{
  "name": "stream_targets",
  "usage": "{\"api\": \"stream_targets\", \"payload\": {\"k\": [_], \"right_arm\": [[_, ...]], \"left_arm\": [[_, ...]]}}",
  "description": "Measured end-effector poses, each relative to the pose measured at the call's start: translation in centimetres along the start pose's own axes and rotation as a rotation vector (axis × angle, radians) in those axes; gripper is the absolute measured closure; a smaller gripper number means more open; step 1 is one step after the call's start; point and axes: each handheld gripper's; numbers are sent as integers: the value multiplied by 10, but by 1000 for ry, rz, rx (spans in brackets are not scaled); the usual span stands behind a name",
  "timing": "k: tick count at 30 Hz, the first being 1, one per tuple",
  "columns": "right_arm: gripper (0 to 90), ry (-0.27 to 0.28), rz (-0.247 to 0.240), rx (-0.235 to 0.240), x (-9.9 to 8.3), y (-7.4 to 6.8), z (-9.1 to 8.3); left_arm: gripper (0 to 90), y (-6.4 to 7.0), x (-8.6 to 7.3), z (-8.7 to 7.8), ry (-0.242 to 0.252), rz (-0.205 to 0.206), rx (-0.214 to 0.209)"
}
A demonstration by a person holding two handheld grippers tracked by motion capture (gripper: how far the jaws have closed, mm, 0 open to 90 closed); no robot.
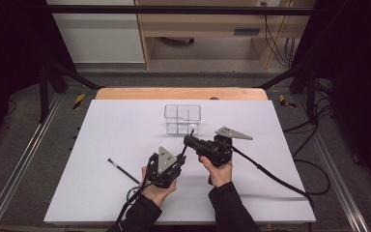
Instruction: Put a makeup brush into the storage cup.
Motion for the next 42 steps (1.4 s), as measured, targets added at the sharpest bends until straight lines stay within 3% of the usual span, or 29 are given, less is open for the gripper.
{"api": "stream_targets", "payload": {"k": [6,11,17,21,25,42], "right_arm": [[839,-16,-6,22,-1,-1,-1],[840,-21,-34,10,-1,0,-1],[841,-14,-66,15,0,-1,-3],[841,-11,-86,22,-1,-2,-4],[841,-9,-99,26,-1,-3,-5],[841,-18,-128,36,-3,-4,-7]], "left_arm": [[812,-2,0,1,-15,2,-28],[686,-6,3,-2,-5,7,-25],[529,-11,13,-2,-29,25,-12],[498,-11,17,0,-36,42,-12],[514,-8,21,4,-34,51,-16],[755,-7,34,2,4,29,-27]]}}
Point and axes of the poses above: each handheld gripper's, and its own axes: z roughly forward along the jaws, x roughly out of its top, y roughly to its right, and after that the axes turned 12 degrees about z, right-handed
